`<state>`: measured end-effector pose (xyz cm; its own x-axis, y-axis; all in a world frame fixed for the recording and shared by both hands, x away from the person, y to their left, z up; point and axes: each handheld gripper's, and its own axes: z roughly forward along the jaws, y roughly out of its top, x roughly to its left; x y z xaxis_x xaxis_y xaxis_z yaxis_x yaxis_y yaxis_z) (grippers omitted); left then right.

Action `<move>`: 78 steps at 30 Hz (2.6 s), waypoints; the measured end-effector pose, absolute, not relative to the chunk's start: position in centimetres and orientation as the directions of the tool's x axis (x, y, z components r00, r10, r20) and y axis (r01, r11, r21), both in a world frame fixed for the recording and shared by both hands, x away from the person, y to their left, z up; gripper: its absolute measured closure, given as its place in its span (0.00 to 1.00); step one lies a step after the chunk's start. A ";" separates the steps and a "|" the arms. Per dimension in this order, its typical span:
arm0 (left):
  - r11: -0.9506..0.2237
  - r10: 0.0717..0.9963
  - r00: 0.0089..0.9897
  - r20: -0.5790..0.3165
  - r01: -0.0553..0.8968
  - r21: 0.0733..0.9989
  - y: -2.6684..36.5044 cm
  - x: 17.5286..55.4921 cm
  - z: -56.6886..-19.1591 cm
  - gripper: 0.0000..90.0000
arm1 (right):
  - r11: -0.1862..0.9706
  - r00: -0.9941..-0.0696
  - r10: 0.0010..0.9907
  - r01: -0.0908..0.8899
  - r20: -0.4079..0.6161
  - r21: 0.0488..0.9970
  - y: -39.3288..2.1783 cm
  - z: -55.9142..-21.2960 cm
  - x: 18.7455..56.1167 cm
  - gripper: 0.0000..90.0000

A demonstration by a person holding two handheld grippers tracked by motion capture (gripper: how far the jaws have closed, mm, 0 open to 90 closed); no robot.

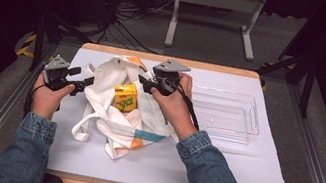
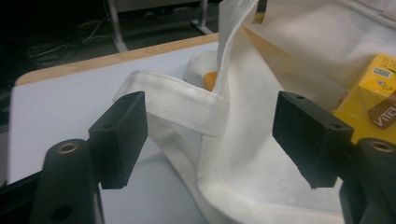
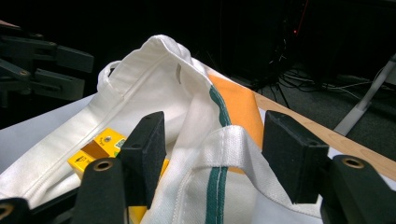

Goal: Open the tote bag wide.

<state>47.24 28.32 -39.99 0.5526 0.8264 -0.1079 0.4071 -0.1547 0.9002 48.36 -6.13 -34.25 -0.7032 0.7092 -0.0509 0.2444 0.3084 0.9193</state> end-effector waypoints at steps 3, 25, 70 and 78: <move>-0.181 0.825 0.557 -0.093 0.417 0.890 28.2 47.7 -40.6 0.33 | 0.309 -0.704 0.709 0.249 -0.048 0.918 -5.9 -34.5 48.4 0.46; -0.209 0.823 0.559 -0.100 0.461 0.863 28.5 47.4 -41.1 0.96 | 0.390 -0.638 0.756 0.259 -0.146 0.884 -6.5 -34.4 48.3 0.91; -0.207 0.848 0.504 -0.163 0.598 0.775 30.0 46.6 -43.2 0.97 | 0.317 -0.496 0.867 0.620 0.045 0.718 -6.5 -41.6 51.8 0.88; -0.214 0.847 0.519 -0.118 0.535 0.817 30.1 45.4 -41.0 0.67 | 0.215 -0.502 0.850 0.609 0.161 0.763 -7.8 -40.5 51.4 0.58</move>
